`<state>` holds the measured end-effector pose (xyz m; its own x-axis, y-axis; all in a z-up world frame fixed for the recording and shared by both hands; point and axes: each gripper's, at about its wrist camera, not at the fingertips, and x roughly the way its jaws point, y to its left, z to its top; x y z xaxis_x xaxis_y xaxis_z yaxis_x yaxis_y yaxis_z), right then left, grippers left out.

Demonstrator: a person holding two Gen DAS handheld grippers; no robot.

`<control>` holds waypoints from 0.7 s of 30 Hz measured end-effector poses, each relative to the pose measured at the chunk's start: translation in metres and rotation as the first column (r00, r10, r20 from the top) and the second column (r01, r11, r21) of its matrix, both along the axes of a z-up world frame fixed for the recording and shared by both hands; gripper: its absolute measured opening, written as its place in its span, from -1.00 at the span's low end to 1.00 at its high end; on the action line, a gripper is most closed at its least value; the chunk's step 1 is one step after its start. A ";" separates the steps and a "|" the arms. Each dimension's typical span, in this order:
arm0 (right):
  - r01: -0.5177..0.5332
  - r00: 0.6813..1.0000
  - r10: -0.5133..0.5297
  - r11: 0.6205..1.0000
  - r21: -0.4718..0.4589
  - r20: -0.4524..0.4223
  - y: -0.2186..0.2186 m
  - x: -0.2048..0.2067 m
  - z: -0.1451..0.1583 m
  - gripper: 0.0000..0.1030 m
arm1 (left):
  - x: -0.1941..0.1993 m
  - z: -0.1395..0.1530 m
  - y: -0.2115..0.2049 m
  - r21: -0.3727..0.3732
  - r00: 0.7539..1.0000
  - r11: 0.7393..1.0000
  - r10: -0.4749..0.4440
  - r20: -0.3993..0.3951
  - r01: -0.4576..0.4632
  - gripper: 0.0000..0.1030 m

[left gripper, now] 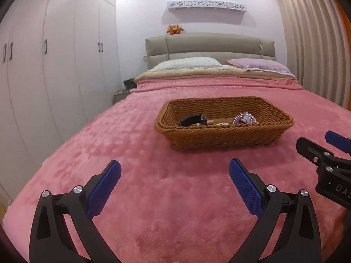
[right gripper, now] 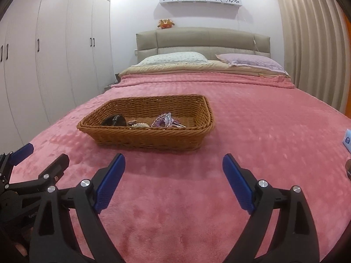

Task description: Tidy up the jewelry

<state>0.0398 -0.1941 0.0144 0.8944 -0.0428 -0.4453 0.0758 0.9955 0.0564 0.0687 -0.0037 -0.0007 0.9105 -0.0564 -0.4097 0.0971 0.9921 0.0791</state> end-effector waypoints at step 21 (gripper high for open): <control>-0.013 1.000 0.013 0.999 -0.039 0.000 0.011 -0.004 0.002 0.67 | -0.028 0.017 -0.002 0.000 0.989 1.000 0.013 0.149 -0.014 0.85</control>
<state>0.0355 -0.1827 0.0167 0.8950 -0.0482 -0.4435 0.0623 0.9979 0.0173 0.0409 -0.0059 0.0164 0.9619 -0.0433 -0.2699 0.0708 0.9932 0.0929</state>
